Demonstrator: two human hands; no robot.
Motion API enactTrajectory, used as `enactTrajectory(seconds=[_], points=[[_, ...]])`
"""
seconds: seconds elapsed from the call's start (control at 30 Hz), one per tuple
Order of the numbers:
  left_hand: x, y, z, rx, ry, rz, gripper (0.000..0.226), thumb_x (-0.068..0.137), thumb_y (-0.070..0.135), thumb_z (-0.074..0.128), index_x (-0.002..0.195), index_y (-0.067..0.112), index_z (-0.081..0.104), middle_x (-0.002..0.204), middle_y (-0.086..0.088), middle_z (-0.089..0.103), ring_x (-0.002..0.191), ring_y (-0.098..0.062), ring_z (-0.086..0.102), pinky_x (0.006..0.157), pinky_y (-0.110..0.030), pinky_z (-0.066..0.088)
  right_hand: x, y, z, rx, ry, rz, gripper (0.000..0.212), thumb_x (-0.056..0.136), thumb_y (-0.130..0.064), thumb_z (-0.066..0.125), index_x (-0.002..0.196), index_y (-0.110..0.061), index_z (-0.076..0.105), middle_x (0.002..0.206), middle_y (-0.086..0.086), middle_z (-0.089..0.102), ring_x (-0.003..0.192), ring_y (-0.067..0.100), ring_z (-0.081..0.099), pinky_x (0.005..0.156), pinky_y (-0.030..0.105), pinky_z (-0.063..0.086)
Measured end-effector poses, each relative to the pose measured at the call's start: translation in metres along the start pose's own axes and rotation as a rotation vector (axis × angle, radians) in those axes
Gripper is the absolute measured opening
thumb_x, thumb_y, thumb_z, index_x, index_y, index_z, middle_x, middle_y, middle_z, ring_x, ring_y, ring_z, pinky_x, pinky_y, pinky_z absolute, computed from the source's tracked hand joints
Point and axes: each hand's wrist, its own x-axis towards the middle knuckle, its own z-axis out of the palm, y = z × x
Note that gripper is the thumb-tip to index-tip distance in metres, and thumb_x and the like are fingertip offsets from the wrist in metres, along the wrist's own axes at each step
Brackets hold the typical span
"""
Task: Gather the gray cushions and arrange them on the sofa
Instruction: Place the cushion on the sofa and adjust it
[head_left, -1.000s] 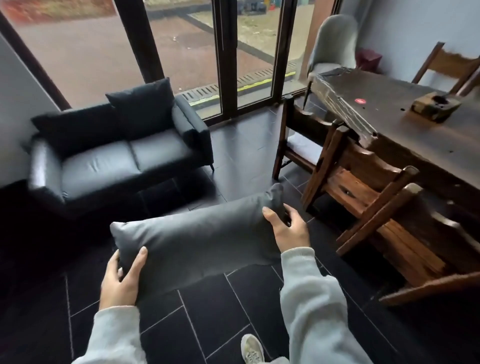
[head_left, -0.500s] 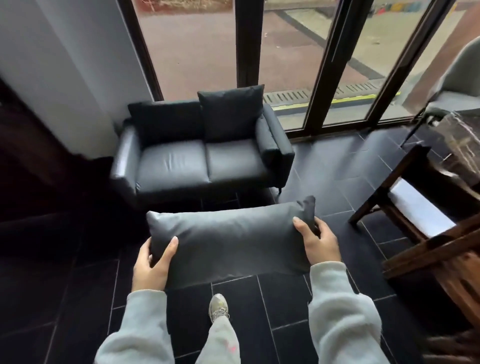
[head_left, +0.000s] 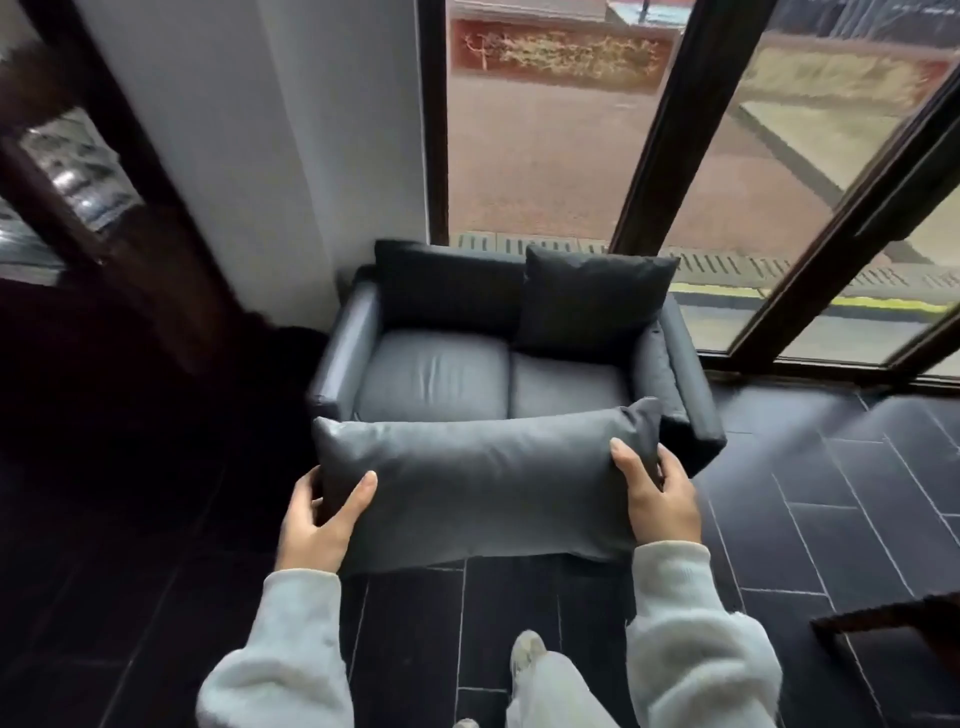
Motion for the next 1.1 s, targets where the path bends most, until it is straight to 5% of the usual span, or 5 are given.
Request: enactTrajectory(seconds=[0.33,0.47,0.63,0.87,1.1], points=[[0.172,-0.019,0.022,-0.181,0.211,-0.164,0.043,0.086,0.046,0.076,0.124,0.036,0.057,0.106,0.026,0.064,0.092,0.015,0.057,0.074,-0.007,0.041,0.181,-0.046,0.191,-0.170,-0.269,-0.112,0.038,0.085,-0.040,0.082,0.115,-0.022,0.069,0.108,-0.003,0.071,0.102,0.017,0.066,0.090,0.029,0.047],[0.273,-0.040,0.049,-0.280,0.455,-0.375,0.074,0.091,0.070,0.052,0.149,0.025,0.049,0.144,0.003,0.057,0.132,-0.018,0.053,0.109,-0.030,0.039,0.276,-0.044,0.310,-0.280,-0.446,-0.137,0.033,0.081,-0.048,0.084,0.104,-0.029,0.068,0.101,-0.007,0.073,0.084,0.002,0.064,0.076,0.022,0.046],[0.404,-0.064,0.093,-0.473,0.679,-0.672,0.109,0.070,0.090,0.051,0.157,0.026,0.036,0.158,-0.009,0.044,0.141,-0.031,0.045,0.115,-0.040,0.035,0.397,-0.023,0.461,-0.480,-0.683,-0.071,0.048,0.076,-0.044,0.089,0.111,-0.018,0.070,0.110,0.005,0.075,0.107,0.027,0.070,0.102,0.047,0.052],[0.544,-0.119,0.126,-0.586,0.722,-0.681,0.010,0.093,0.061,0.060,0.098,0.053,0.060,0.108,0.015,0.058,0.102,-0.014,0.061,0.100,-0.044,0.053,0.525,0.030,0.641,-0.524,-0.906,0.142,0.025,0.080,-0.039,0.086,0.096,-0.031,0.069,0.092,-0.012,0.072,0.095,0.010,0.070,0.089,0.040,0.057],[0.614,-0.189,0.139,-0.790,0.726,-0.861,0.022,0.096,0.046,0.066,0.109,0.029,0.062,0.121,-0.002,0.059,0.110,-0.026,0.059,0.089,-0.042,0.054,0.561,0.087,0.764,-0.628,-1.062,0.061,0.047,0.069,-0.042,0.092,0.107,-0.027,0.070,0.116,0.002,0.077,0.111,0.024,0.072,0.099,0.051,0.056]])
